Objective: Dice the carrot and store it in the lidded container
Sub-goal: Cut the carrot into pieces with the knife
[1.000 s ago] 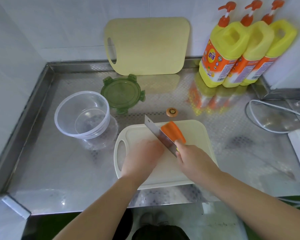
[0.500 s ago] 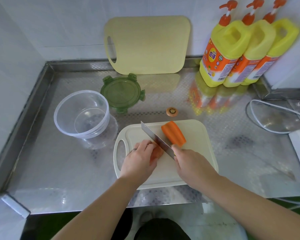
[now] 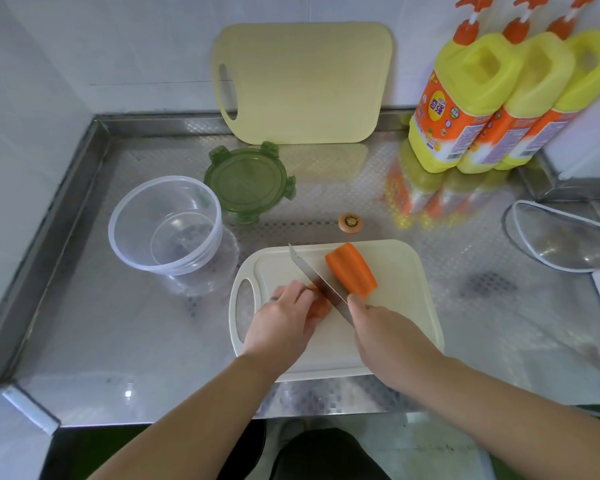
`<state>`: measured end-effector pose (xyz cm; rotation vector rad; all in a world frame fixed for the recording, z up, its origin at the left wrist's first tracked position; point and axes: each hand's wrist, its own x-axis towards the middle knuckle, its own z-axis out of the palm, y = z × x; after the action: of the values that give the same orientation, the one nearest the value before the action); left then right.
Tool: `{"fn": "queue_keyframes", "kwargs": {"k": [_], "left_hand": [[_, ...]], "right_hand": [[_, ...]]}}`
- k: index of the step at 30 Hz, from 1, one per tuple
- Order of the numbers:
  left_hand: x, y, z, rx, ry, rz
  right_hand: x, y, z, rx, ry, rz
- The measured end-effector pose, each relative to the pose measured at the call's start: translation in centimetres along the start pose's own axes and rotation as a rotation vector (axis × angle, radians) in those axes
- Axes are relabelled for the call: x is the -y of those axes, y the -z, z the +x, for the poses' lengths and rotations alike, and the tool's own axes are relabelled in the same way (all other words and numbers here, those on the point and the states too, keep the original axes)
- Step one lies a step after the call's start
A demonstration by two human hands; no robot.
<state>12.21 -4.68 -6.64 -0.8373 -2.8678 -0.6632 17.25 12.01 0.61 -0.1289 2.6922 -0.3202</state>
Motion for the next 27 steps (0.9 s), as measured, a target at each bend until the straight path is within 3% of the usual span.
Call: {"fn": "queue_keyframes", "kwargs": {"k": [14, 20, 27], "left_hand": [[0.3, -0.4, -0.2, -0.065, -0.041, 0.011], [0.1, 0.0, -0.3, -0.078, -0.03, 0.01], [-0.5, 0.1, 0.0, -0.062, 0.028, -0.036]], "right_hand": [[0.5, -1.1, 2.4, -0.037, 0.019, -0.002], [-0.4, -0.2, 2.2, -0.055, -0.092, 0.182], [-0.3, 0.3, 0.8, -0.098, -0.014, 0.087]]}}
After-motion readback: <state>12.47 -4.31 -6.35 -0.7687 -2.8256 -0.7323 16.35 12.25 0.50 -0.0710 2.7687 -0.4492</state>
